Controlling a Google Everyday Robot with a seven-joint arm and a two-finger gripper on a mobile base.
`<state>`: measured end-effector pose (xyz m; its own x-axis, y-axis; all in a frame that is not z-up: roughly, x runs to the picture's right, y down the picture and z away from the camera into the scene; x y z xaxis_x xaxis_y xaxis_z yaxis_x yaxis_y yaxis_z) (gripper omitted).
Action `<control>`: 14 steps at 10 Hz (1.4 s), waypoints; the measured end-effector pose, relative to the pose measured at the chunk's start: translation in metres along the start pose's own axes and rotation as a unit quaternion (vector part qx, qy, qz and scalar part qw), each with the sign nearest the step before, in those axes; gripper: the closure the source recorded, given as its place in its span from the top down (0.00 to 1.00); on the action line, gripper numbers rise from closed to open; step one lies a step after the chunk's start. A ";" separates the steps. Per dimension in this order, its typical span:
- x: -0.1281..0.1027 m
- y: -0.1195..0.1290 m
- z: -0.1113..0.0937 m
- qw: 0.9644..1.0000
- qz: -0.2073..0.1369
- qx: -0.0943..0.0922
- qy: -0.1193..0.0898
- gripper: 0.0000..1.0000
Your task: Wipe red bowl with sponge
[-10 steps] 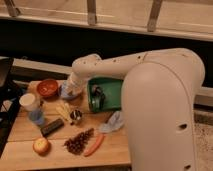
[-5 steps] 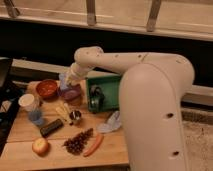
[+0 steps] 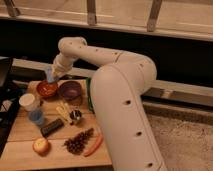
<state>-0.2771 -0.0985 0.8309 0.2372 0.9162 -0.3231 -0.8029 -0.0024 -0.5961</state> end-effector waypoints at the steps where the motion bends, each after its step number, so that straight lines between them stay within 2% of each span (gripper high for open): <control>1: -0.006 0.012 0.009 1.000 -0.014 0.002 0.001 0.00; 2: -0.008 0.018 0.014 1.000 -0.021 0.004 0.001 0.00; 6: -0.008 0.017 0.015 1.000 -0.023 0.006 -0.001 0.00; 7: -0.008 0.017 0.018 1.000 -0.023 -0.001 -0.004 0.00; 9: -0.002 0.017 0.042 1.000 -0.022 -0.020 -0.005 0.00; 12: 0.002 0.008 0.064 0.999 -0.005 -0.042 -0.010 0.00; 14: 0.002 0.005 0.073 0.999 0.002 -0.047 -0.012 0.00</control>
<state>-0.3210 -0.0673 0.8810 0.2191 0.9257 -0.3083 -0.7492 -0.0428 -0.6610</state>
